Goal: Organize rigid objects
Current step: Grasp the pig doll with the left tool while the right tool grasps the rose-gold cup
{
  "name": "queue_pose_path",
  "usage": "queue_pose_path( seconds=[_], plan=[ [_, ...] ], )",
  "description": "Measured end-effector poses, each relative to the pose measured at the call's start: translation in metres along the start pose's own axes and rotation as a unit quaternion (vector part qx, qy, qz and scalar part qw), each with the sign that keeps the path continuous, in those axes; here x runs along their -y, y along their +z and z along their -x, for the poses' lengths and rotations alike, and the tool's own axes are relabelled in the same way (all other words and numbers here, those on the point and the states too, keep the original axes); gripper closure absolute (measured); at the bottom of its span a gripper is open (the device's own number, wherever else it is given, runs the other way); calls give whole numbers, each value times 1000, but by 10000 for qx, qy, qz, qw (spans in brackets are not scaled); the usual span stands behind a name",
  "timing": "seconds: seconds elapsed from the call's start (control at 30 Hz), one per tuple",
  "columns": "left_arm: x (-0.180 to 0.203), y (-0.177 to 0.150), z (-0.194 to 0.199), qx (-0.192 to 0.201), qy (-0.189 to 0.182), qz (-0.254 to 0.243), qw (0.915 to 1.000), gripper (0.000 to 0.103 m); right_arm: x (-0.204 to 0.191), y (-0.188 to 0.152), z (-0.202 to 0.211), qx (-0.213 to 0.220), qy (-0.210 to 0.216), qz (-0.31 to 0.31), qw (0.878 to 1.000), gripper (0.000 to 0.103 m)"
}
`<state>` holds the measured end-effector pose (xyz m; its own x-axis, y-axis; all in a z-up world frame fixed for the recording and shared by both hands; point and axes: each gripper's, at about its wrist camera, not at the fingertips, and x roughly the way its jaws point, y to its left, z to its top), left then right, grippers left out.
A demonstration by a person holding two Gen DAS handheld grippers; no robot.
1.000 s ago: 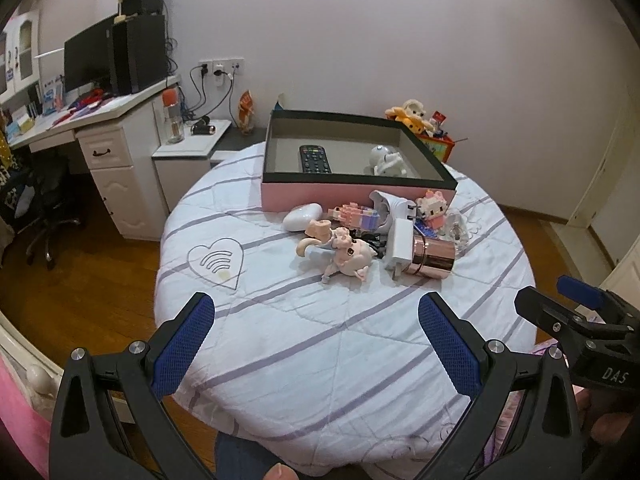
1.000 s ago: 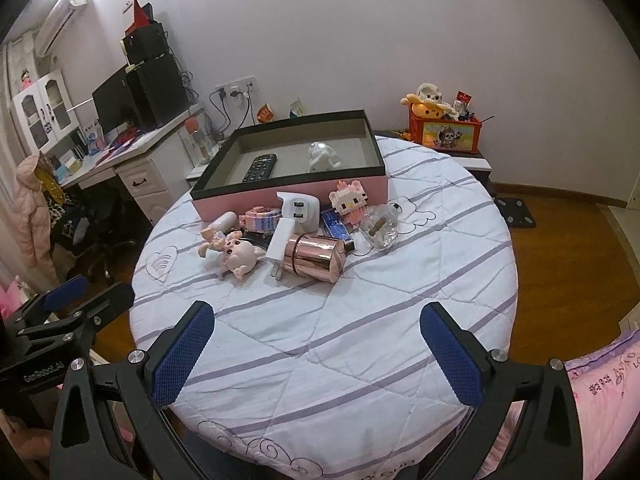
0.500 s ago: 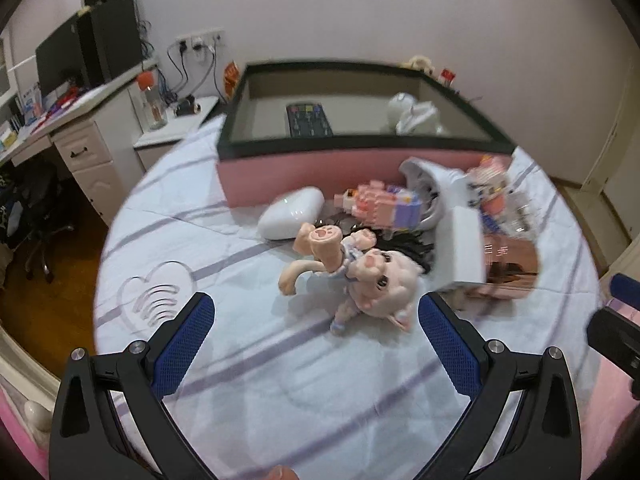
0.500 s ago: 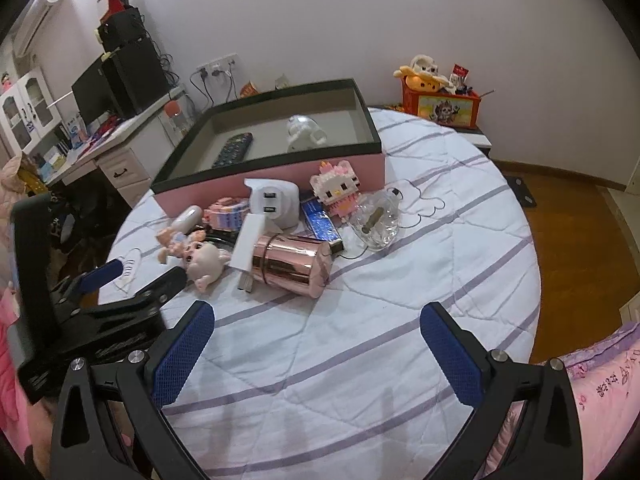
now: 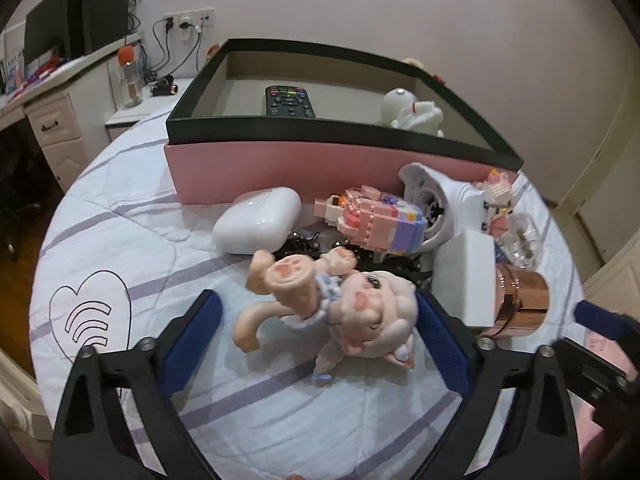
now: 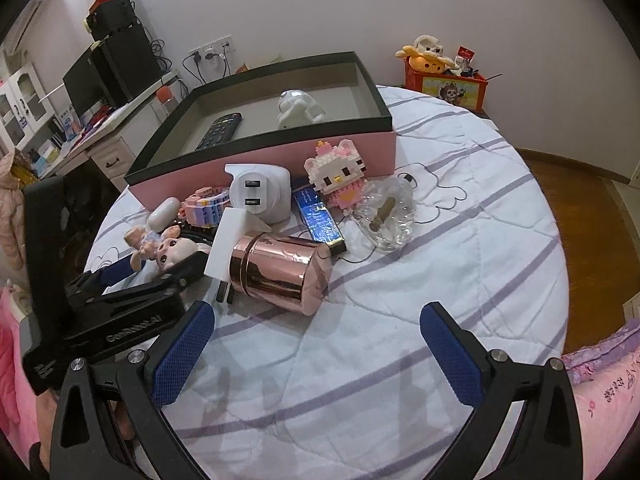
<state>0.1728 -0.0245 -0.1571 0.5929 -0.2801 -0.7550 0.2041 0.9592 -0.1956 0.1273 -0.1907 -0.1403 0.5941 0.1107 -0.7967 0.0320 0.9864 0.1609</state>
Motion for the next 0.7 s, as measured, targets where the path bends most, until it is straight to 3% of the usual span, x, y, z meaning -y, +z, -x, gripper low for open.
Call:
queue_pose_path(
  seconds=[0.1,0.27,0.53,0.6,0.7],
  plan=[
    [0,-2,5,63,-170,-41,9998,22,-2,3,-8,-18,91,-23,10000,0],
    [-2,-2,9,72,-198,-77,9997,22,-8,4,-19,13,141,-85,9999,1],
    [-14,-3,15,106,-151,-56,9998,22,-2,4,-29,24,-2,-467,9989,15],
    [-13,-4,15,116,-137,-88,9998,22,-4,6,-32,37,-64,-526,9986,24],
    [-13,-4,14,122,-123,-107,9998,22,-7,7,-34,66,-119,-586,9982,31]
  ],
)
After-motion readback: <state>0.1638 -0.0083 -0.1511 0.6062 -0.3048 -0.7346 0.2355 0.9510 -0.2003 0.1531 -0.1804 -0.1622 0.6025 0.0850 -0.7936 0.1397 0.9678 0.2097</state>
